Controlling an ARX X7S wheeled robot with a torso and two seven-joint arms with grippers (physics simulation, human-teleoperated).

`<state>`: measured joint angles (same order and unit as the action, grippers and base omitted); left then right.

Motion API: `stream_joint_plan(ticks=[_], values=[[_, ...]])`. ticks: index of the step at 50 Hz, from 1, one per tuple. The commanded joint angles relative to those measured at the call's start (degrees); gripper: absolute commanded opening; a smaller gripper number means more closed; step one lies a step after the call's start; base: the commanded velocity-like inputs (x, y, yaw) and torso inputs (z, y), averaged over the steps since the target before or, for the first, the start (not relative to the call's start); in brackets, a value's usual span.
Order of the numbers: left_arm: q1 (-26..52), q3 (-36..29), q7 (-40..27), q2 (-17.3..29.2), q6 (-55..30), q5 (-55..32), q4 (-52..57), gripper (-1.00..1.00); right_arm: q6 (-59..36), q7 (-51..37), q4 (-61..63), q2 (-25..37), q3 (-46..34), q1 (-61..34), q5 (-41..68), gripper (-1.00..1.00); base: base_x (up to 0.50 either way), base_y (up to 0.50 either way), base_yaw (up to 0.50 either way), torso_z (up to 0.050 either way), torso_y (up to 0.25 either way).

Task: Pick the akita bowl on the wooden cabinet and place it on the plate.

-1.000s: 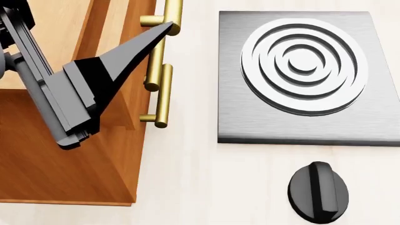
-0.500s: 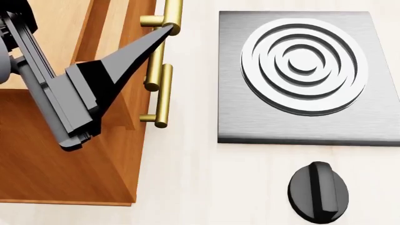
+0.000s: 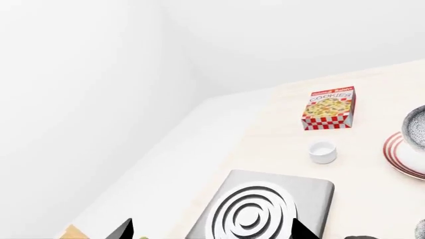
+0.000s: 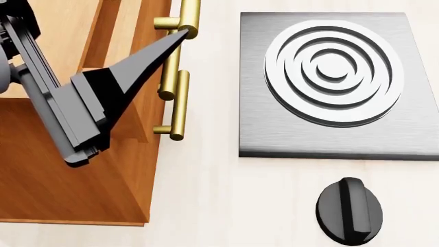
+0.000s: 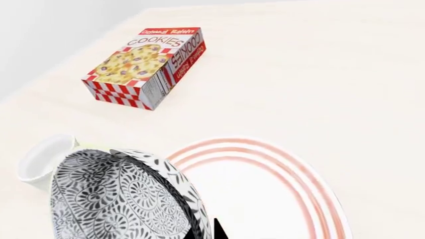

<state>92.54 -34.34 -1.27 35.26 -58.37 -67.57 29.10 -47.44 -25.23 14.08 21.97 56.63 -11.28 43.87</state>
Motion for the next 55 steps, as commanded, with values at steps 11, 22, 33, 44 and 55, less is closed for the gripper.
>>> stream_joint_plan(ticks=[11, 22, 33, 44, 55], values=[[-0.7, -0.4, 0.1, 0.3, 0.6, 0.4, 0.0, 1.00, 1.9, 0.6, -2.6, -0.2, -0.7, -0.5, -1.5, -1.00, 0.00, 0.00, 0.00, 0.000, 0.000], [-1.3, -0.9, 0.2, 0.1, 1.1, 1.0, -0.1, 1.00, 2.3, 0.9, -3.4, -0.3, -0.8, -0.8, -1.4, -1.00, 0.00, 0.00, 0.00, 0.000, 0.000], [-2.2, -1.4, 0.5, 0.3, 1.8, 1.7, -0.2, 1.00, 2.8, 0.8, -3.9, -0.5, -1.1, -0.9, -1.7, -1.00, 0.00, 0.00, 0.00, 0.000, 0.001], [-2.4, -1.7, 1.0, 0.5, 2.3, 2.2, -0.7, 1.00, 3.3, 0.9, -5.1, -0.8, -1.3, -1.5, -1.8, -1.00, 0.00, 0.00, 0.00, 0.000, 0.000], [-3.3, -1.7, 1.2, 0.7, 3.1, 2.6, -0.9, 1.00, 4.0, 1.1, -6.5, -0.8, -1.0, -1.8, -2.0, -1.00, 0.00, 0.00, 0.00, 0.001, 0.000]])
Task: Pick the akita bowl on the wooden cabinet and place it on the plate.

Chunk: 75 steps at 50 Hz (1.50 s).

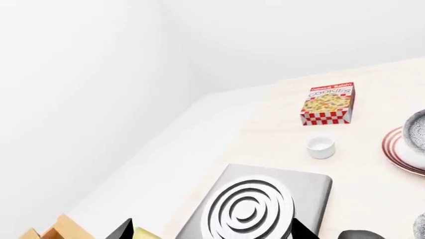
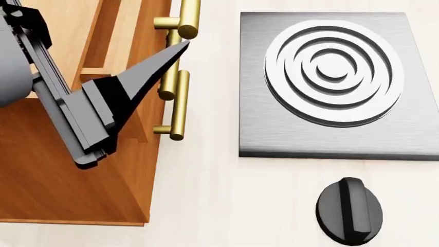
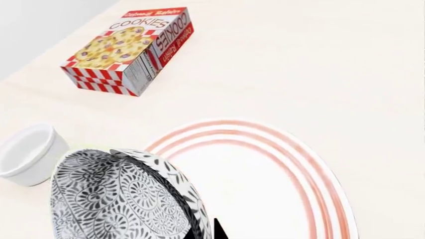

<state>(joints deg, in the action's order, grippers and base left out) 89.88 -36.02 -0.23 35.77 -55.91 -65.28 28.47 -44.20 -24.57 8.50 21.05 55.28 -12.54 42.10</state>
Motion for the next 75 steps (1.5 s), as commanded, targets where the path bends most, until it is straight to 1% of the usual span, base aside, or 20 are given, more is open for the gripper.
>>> stream_joint_plan(ticks=[1, 25, 40, 67, 75], values=[[-0.6, -0.1, 0.2, 0.2, 0.7, 0.4, -0.2, 1.00, 0.8, 0.4, -1.0, 0.0, 0.3, -0.6, -0.2, -1.00, 0.00, 0.00, 0.00, 0.000, 0.000], [-1.8, -1.1, 0.4, 0.2, 1.4, 1.4, -0.5, 1.00, 3.3, 1.8, -4.6, -0.6, 1.2, -0.2, -0.7, -1.00, 0.00, 0.00, 0.00, 0.000, 0.000], [-2.3, -2.0, 1.1, -0.4, 2.4, 2.7, -1.4, 1.00, 4.4, 2.5, -7.0, -0.9, 0.1, -0.4, -1.7, -1.00, 0.00, 0.00, 0.00, 0.000, 0.000], [-2.8, -2.1, 0.8, 0.2, 2.5, 2.3, -1.2, 1.00, 4.8, 2.1, -8.3, -1.2, 0.2, -1.1, -1.6, -1.00, 0.00, 0.00, 0.00, 0.000, 0.000], [-3.9, -2.6, 1.2, 0.6, 3.4, 3.3, -1.3, 1.00, 5.5, 2.3, -9.7, -1.0, -0.5, -1.9, -2.1, -1.00, 0.00, 0.00, 0.00, 0.000, 0.000]])
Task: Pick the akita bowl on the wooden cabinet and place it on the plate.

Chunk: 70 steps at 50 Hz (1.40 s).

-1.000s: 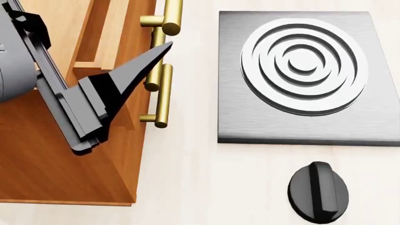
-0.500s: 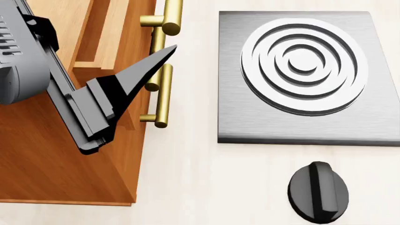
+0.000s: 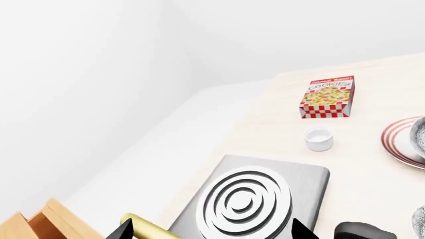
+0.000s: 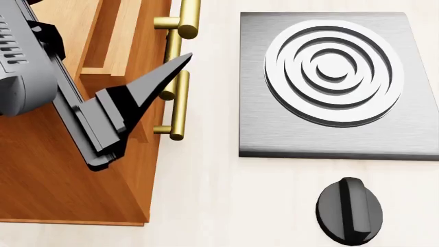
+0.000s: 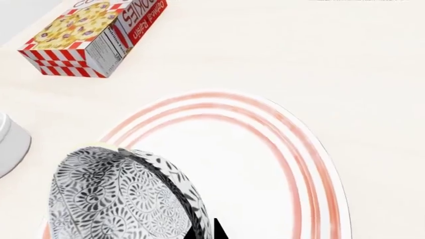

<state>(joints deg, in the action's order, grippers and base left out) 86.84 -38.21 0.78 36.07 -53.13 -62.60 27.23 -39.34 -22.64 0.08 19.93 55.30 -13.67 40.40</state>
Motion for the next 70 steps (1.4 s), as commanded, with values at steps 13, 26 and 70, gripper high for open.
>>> stream_joint_plan(ticks=[13, 26, 70], values=[[-1.5, -0.5, 0.2, 0.7, 1.1, 0.7, 0.1, 1.00, 1.3, 0.6, -1.0, 0.0, -1.7, -0.2, -1.3, 1.00, 0.00, 0.00, 0.00, 0.000, 0.000], [-1.3, -0.1, -0.1, 0.9, 1.0, 0.0, 0.3, 1.00, 0.3, 0.3, 0.0, 0.4, -1.3, 0.5, -0.8, 1.00, 0.00, 0.00, 0.00, 0.000, 0.000], [-2.0, 1.1, -1.4, 2.5, 1.5, -1.6, 1.5, 1.00, -9.8, -4.8, 14.6, 4.0, 6.0, 3.6, 8.6, 1.00, 0.00, 0.00, 0.00, 0.000, 0.000]])
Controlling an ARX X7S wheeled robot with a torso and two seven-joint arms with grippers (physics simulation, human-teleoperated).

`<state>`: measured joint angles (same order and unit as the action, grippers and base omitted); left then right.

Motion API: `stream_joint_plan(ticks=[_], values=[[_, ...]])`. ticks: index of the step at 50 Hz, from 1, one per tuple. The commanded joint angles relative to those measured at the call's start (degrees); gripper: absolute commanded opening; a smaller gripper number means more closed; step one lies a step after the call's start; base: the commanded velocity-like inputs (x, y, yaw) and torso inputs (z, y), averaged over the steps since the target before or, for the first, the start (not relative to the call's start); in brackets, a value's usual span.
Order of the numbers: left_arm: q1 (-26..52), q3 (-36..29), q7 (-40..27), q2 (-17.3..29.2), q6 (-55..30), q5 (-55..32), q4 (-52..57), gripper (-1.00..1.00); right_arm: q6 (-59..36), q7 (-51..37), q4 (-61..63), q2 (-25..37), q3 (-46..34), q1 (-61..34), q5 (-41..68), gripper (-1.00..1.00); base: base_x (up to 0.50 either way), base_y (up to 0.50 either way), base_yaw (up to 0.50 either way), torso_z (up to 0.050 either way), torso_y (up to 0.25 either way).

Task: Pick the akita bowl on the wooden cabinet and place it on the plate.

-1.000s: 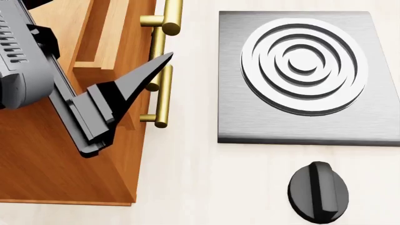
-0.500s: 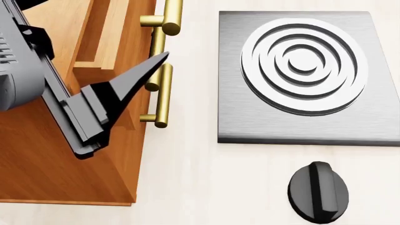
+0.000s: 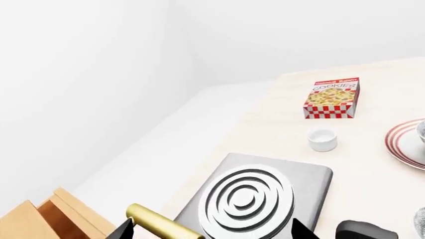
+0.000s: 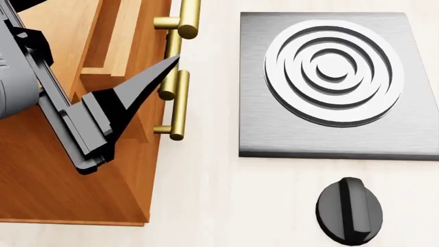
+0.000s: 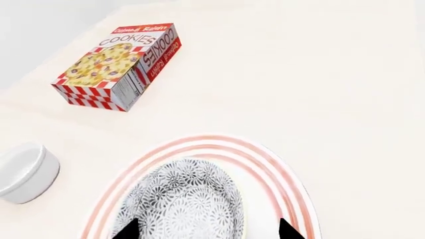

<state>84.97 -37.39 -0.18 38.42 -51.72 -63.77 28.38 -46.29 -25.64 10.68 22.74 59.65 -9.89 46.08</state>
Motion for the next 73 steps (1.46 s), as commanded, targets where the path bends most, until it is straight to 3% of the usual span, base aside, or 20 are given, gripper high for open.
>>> stream_joint_plan(ticks=[1, 16, 44, 73], values=[[-0.1, 0.1, -0.4, 0.2, 0.0, -0.4, 0.5, 1.00, -3.2, -2.1, 4.4, 1.4, 1.4, -0.5, 3.1, 1.00, 0.00, 0.00, 0.00, 0.000, 0.000], [0.0, 0.1, -0.4, 0.2, 0.2, -0.5, 0.3, 1.00, -8.9, -7.6, 15.7, 5.1, 0.6, -8.0, 12.7, 1.00, 0.00, 0.00, 0.00, 0.000, 0.000], [0.1, 0.7, -0.9, 1.0, 0.4, -1.3, 0.8, 1.00, -15.3, -17.4, 23.0, 10.7, -1.8, -18.4, 26.8, 1.00, 0.00, 0.00, 0.00, 0.000, 0.000], [-0.6, 1.9, -2.2, 3.1, 0.5, -3.1, 2.4, 1.00, -17.3, -33.0, 27.5, 19.0, -12.9, -33.1, 47.4, 1.00, 0.00, 0.00, 0.00, 0.000, 0.000]])
